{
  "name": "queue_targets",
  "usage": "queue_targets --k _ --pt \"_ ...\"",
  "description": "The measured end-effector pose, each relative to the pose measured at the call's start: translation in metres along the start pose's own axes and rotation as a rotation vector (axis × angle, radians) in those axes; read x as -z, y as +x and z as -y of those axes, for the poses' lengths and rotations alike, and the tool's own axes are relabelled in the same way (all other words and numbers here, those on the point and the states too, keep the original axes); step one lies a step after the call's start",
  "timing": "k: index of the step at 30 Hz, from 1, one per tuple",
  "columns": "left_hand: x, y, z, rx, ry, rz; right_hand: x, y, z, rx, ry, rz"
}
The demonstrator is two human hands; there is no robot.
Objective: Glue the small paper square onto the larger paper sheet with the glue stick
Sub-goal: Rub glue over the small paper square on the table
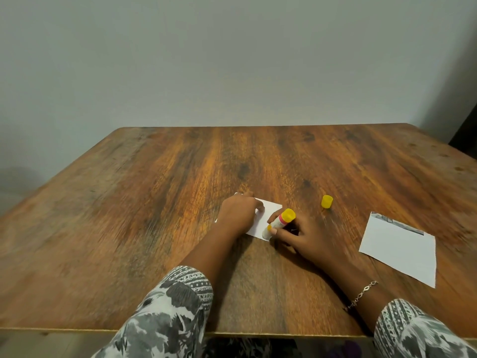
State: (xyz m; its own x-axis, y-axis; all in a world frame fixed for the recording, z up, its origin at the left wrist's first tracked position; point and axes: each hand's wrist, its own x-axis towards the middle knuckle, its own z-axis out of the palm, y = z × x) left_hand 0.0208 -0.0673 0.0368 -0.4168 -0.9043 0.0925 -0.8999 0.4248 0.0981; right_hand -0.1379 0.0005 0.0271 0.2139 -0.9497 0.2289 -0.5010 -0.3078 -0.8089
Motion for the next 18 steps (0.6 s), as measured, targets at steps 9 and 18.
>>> queue_targets --k 9,18 --pt "-0.001 -0.005 0.01 -0.045 -0.035 -0.023 0.003 0.003 0.001 -0.104 0.374 -0.094" --pt "0.01 -0.009 0.024 -0.05 -0.159 0.145 0.006 0.009 -0.005 -0.197 0.628 -0.201"
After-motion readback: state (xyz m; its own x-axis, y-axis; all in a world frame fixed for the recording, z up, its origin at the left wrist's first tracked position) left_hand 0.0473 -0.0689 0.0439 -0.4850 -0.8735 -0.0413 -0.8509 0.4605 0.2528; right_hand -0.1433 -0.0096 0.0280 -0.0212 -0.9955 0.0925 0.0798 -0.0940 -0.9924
